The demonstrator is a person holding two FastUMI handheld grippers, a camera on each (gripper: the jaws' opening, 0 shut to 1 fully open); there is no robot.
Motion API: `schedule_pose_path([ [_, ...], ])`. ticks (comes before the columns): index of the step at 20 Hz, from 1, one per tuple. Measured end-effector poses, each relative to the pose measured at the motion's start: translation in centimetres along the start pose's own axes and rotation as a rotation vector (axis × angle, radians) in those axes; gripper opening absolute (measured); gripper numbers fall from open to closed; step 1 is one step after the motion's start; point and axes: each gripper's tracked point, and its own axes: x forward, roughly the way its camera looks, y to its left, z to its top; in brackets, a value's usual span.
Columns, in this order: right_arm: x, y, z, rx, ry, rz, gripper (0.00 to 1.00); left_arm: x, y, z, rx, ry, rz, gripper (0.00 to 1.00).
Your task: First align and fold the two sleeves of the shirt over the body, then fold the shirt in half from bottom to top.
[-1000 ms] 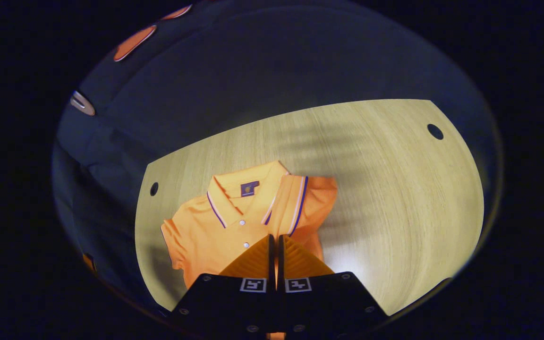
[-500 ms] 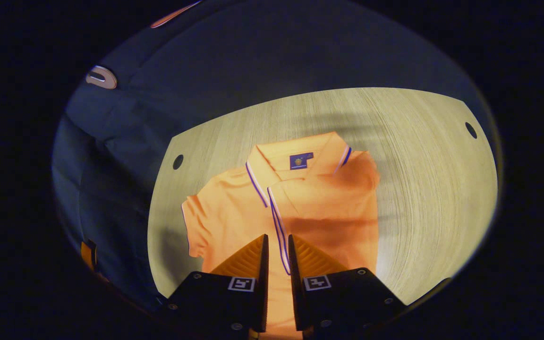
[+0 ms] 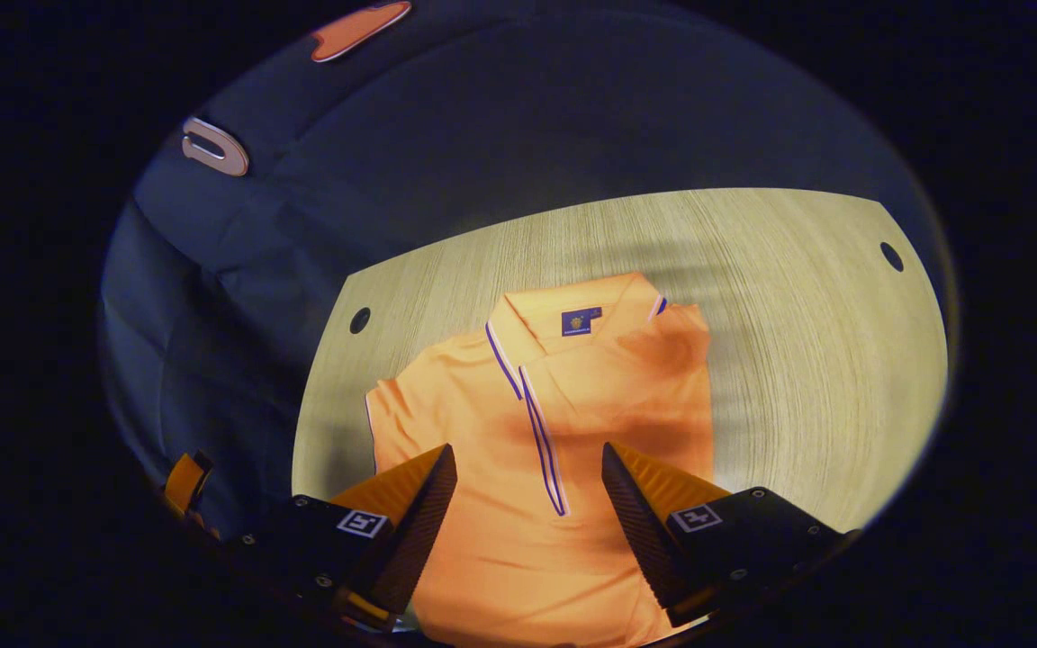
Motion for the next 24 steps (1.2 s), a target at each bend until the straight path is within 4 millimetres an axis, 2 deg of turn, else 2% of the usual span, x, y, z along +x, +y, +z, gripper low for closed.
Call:
schedule_pose_path([
  [4, -3.0, -1.5, 0.5, 0.011, -0.039, 0.016, 0.98, 3.0, -0.4, -1.0, -0.091, 0.123, 0.024, 0.98],
  [7, -5.6, -3.4, 0.9, 0.042, -0.067, 0.037, 0.98, 5.8, -2.4, -2.0, -0.189, 0.244, 0.010, 0.98],
  [9, -7.6, -4.7, 1.3, 0.064, -0.090, 0.058, 0.98, 8.3, -2.7, -3.3, -0.145, 0.309, 0.044, 0.98],
  [12, -10.0, -7.3, 1.3, 0.086, -0.107, 0.065, 0.98, 10.5, -3.3, -5.9, -0.130, 0.434, 0.077, 0.98],
  [16, -12.0, -10.7, 0.5, 0.152, -0.121, 0.075, 0.98, 14.4, -1.4, -9.3, -0.141, 0.541, 0.181, 0.98],
  [19, -12.3, -13.2, -0.9, 0.164, -0.096, 0.068, 0.98, 16.8, 0.3, -10.8, -0.078, 0.601, 0.249, 0.98],
  [24, -12.0, -15.9, -2.9, 0.190, -0.049, 0.067, 0.98, 18.3, 1.7, -13.1, -0.064, 0.665, 0.324, 0.98],
])
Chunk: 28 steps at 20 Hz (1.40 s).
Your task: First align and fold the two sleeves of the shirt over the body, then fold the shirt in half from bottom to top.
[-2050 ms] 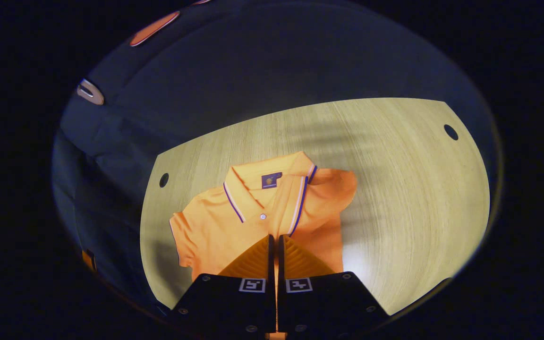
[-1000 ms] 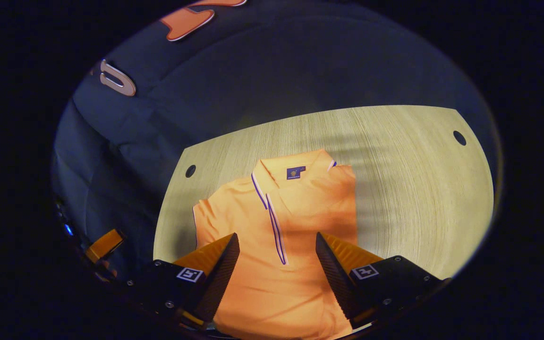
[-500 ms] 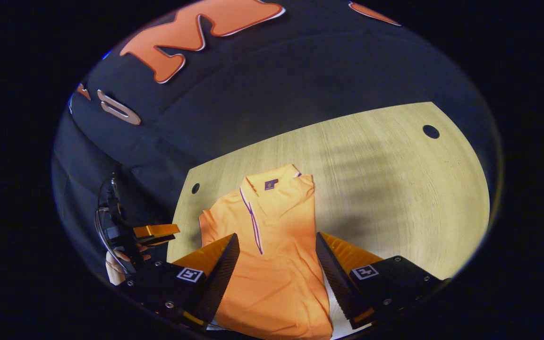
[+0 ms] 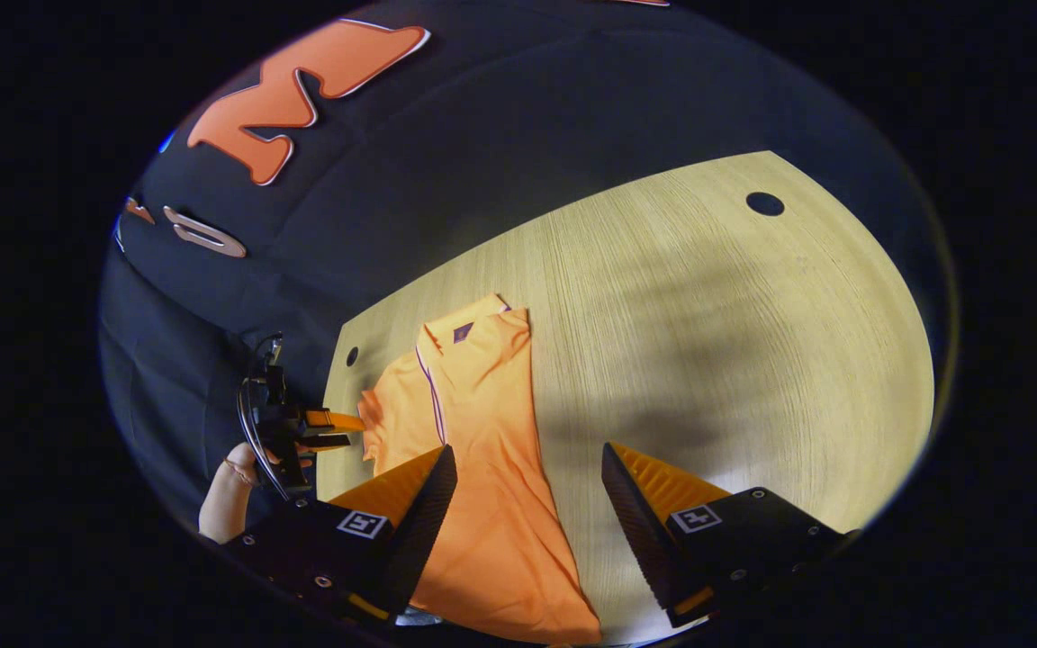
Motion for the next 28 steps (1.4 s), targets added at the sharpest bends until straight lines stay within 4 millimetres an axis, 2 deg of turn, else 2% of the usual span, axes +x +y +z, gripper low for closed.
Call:
schedule_pose_path([
  [3, 0.0, -0.9, -0.2, 0.018, 0.013, 0.006, 0.99, 1.1, 0.1, 0.2, -0.020, 0.004, 0.012, 0.99],
  [6, -0.1, -1.4, -0.3, 0.033, 0.020, 0.015, 0.98, 1.3, 0.3, 0.4, -0.003, 0.001, 0.029, 0.95],
  [7, 0.1, -1.7, -0.2, 0.034, 0.021, 0.011, 0.98, 1.2, 0.5, 0.2, 0.009, 0.013, 0.048, 0.97],
  [11, 0.1, -1.9, -0.4, 0.062, 0.029, 0.028, 0.99, 1.2, -0.2, 0.4, 0.037, 0.010, 0.064, 0.96],
  [12, 0.1, -2.3, -0.5, 0.063, 0.034, 0.027, 0.99, 1.1, -0.5, 0.2, 0.037, 0.010, 0.063, 0.92],
  [13, 0.2, -2.6, -0.7, 0.067, 0.039, 0.023, 0.99, 1.5, -0.6, 0.1, 0.047, 0.010, 0.058, 0.84],
  [14, 0.1, -2.9, -0.8, 0.073, 0.042, 0.022, 0.98, 1.6, -1.0, 0.0, 0.053, 0.002, 0.057, 0.83],
  [16, -0.1, -3.4, -0.7, 0.092, 0.040, 0.024, 0.99, 1.4, -1.6, 0.0, 0.025, -0.018, 0.050, 0.14],
  [17, -0.2, -3.6, -0.6, 0.096, 0.037, 0.022, 0.99, 1.0, -1.7, -0.1, 0.061, -0.023, 0.043, 0.01],
  [18, -0.3, -3.8, -0.5, 0.096, 0.032, 0.019, 0.99, 1.6, -1.5, 0.2, 0.104, -0.042, 0.035, 0.01],
  [20, -0.4, -3.9, -0.4, 0.098, 0.031, 0.023, 0.99, 1.2, -2.3, -0.2, 0.095, -0.036, -0.004, 0.01],
  [22, -0.4, -4.0, -0.3, 0.099, 0.028, 0.026, 0.98, 0.7, -2.8, 0.4, 0.075, -0.066, -0.032, 0.01],
  [25, -0.3, -4.2, -0.3, 0.091, 0.024, 0.020, 0.98, -1.3, -3.7, 0.9, 0.101, -0.096, -0.061, 0.01],
  [28, -0.6, -3.9, -0.5, 0.083, 0.022, 0.023, 0.98, -3.4, -5.3, 1.0, 0.125, -0.128, -0.096, 0.01],
])
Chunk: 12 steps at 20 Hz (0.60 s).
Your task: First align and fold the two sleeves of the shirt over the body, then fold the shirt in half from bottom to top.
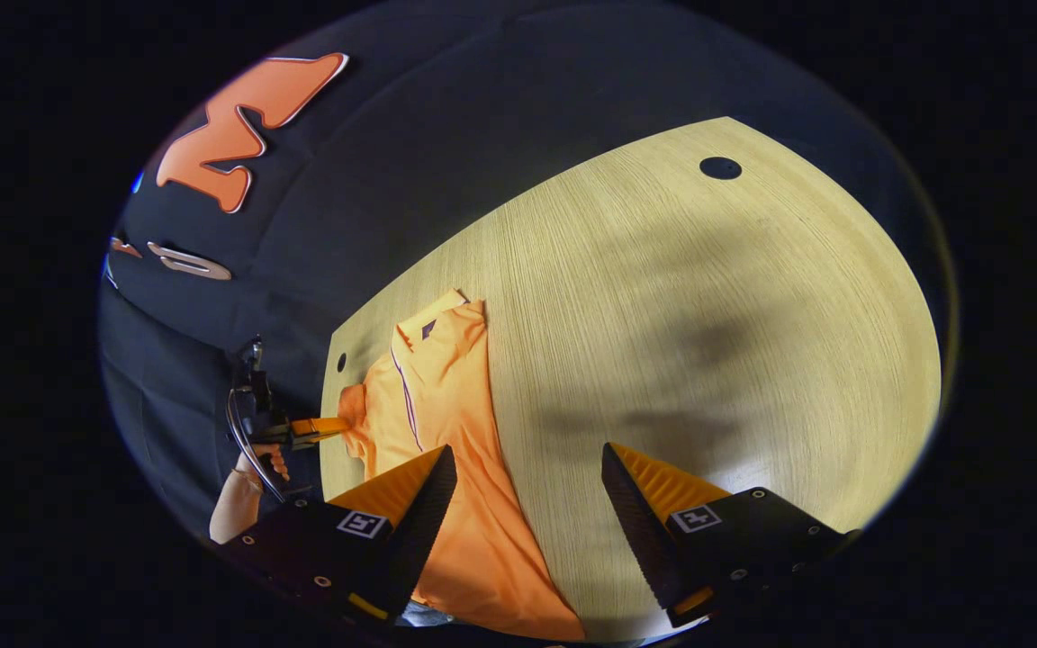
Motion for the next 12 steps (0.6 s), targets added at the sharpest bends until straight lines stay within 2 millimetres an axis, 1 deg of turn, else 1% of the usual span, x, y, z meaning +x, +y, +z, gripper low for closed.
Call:
schedule_pose_path([
  [4, -0.3, 0.4, -0.1, -0.011, -0.009, 0.003, 0.99, -2.3, -3.3, 0.5, 0.021, -0.024, -0.061, 0.01],
  [6, -0.7, 0.6, -0.2, -0.019, -0.013, 0.006, 0.99, -3.1, -6.0, 0.2, 0.015, -0.018, -0.122, 0.01],
  [8, -1.0, 0.7, -0.3, -0.024, -0.018, 0.007, 0.99, -3.4, -8.5, -0.1, 0.029, -0.015, -0.162, 0.01],
  [10, -1.2, 0.7, -0.5, -0.022, -0.024, 0.011, 0.99, -3.1, -11.2, -1.0, 0.051, 0.009, -0.207, 0.01],
  [12, -1.4, 0.6, -0.8, -0.025, -0.025, 0.009, 0.99, -3.0, -13.3, -1.8, 0.059, 0.035, -0.237, 0.01],
])
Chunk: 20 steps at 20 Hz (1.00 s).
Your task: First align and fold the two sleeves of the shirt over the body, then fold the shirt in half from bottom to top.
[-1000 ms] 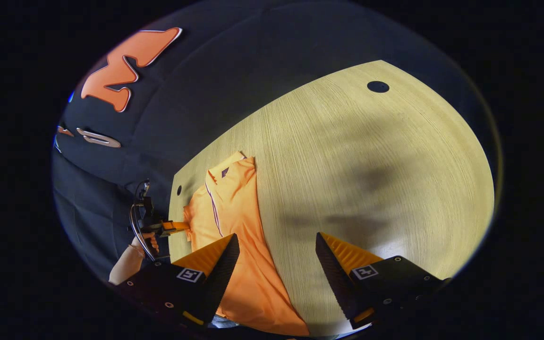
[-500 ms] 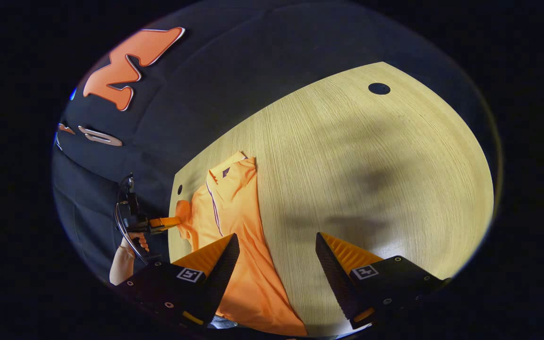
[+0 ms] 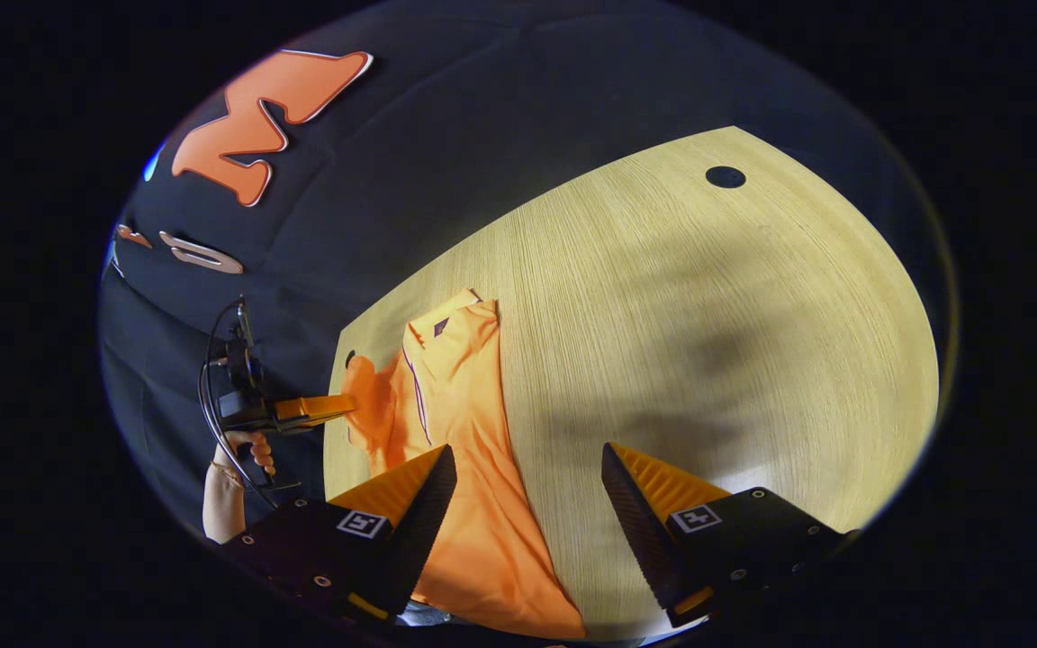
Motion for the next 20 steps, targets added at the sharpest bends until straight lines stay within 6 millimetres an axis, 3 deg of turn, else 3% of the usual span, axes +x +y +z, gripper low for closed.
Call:
schedule_pose_path([
  [3, -0.3, -0.1, -0.7, -0.004, 0.008, 0.002, 0.99, 1.7, -2.2, -0.9, 0.013, 0.030, -0.010, 0.01],
  [8, -0.5, -0.4, -1.1, -0.003, 0.009, 0.003, 0.99, 3.1, -3.7, -2.1, -0.014, 0.074, -0.008, 0.01],
  [10, -0.6, -0.6, -1.1, -0.005, 0.006, 0.000, 0.99, 4.2, -4.9, -3.0, -0.047, 0.096, -0.049, 0.07],
  [11, -0.6, -0.6, -1.1, -0.007, 0.005, -0.001, 0.99, 3.8, -5.4, -3.2, -0.064, 0.101, -0.071, 0.11],
  [12, -0.7, -0.6, -1.3, -0.010, 0.004, -0.004, 0.99, 4.5, -6.2, -3.8, -0.077, 0.109, -0.099, 0.19],
  [14, -0.9, -0.8, -1.7, -0.021, 0.008, -0.013, 0.99, 4.0, -6.5, -4.5, -0.083, 0.124, -0.114, 0.39],
  [15, -1.0, -0.9, -1.8, -0.028, 0.008, -0.019, 0.98, 3.6, -6.9, -4.8, -0.084, 0.123, -0.128, 0.42],
  [17, -1.1, -0.7, -2.3, -0.042, 0.010, -0.031, 0.98, 1.8, -6.7, -5.4, -0.074, 0.108, -0.132, 1.00],
  [20, -1.6, 0.1, -3.4, -0.080, 0.010, -0.047, 0.98, -1.7, -5.8, -6.9, -0.052, 0.052, -0.131, 0.99],
])
